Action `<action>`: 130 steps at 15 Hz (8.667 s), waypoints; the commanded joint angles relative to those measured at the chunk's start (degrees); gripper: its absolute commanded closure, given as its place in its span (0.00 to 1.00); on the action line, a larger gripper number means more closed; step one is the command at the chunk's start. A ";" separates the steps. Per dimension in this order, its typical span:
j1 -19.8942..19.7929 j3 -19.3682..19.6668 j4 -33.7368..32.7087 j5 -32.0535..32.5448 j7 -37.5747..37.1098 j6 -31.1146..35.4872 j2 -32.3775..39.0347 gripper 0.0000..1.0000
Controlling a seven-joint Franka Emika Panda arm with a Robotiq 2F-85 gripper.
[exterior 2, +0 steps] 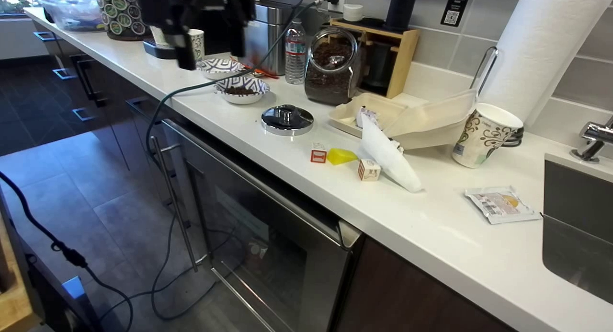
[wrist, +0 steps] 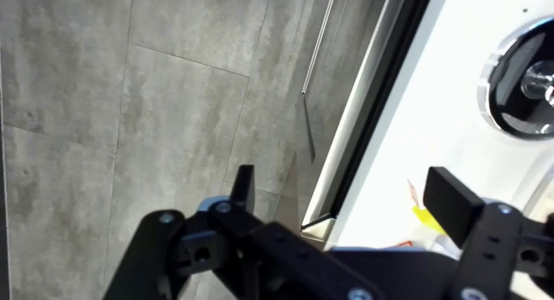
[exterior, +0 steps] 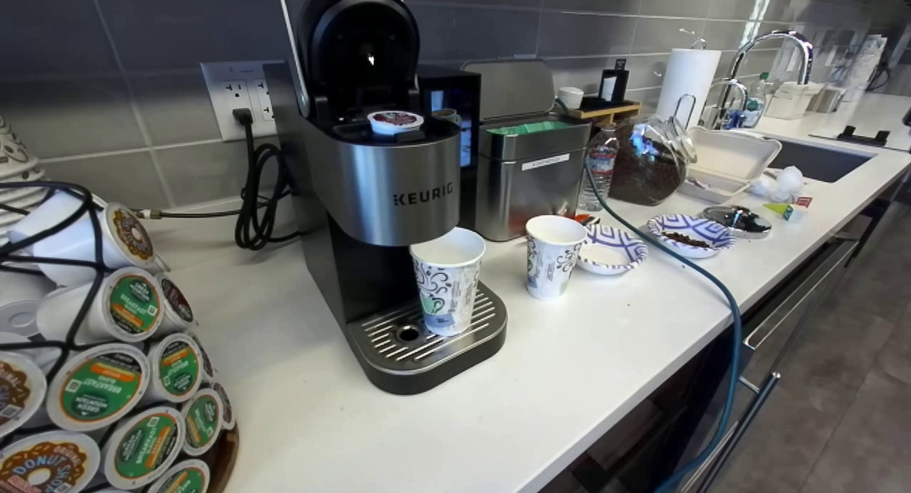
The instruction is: Put the cubes and the whistle into the paper takeaway box
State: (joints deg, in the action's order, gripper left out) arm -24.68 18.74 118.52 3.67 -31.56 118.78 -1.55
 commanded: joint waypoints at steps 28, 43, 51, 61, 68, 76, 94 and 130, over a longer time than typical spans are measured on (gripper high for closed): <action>-0.12 -5.33 -16.18 -18.28 28.05 18.28 30.23 0.00; 2.40 0.31 -21.52 -10.90 15.87 15.56 35.46 0.36; 2.87 0.39 -24.55 -8.78 14.33 17.53 37.53 0.91; 1.92 -0.53 -29.41 -7.82 19.86 28.95 33.18 0.91; -7.93 -16.32 -42.26 -22.18 36.18 34.53 43.89 0.91; -13.04 -22.59 -51.55 -25.60 43.41 19.88 49.42 0.19; -14.54 -20.91 -34.44 -22.08 60.24 18.14 33.38 0.00; -7.18 -9.47 -23.88 -15.02 41.57 27.89 39.87 0.40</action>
State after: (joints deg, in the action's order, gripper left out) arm -32.19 9.32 93.52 -10.47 11.19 144.97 38.25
